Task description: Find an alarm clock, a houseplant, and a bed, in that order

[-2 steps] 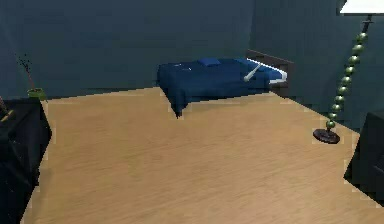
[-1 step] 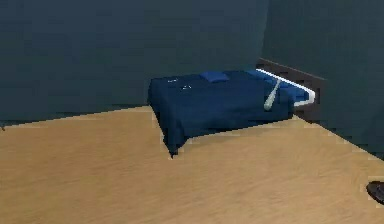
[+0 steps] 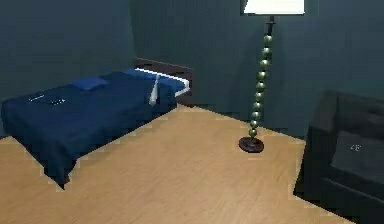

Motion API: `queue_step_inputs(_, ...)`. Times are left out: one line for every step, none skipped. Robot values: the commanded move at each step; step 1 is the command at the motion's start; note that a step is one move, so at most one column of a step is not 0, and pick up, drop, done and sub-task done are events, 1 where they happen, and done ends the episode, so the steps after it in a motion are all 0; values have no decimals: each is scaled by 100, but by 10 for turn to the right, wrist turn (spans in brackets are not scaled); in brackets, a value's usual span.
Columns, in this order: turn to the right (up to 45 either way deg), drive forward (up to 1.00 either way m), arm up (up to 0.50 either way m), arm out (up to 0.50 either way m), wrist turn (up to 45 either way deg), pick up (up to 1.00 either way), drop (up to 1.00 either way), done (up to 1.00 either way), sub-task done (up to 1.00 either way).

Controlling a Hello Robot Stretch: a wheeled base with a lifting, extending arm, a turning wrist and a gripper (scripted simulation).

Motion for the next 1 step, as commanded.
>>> queue_step_inputs(0,100,0,0,0,0,0,0,0)
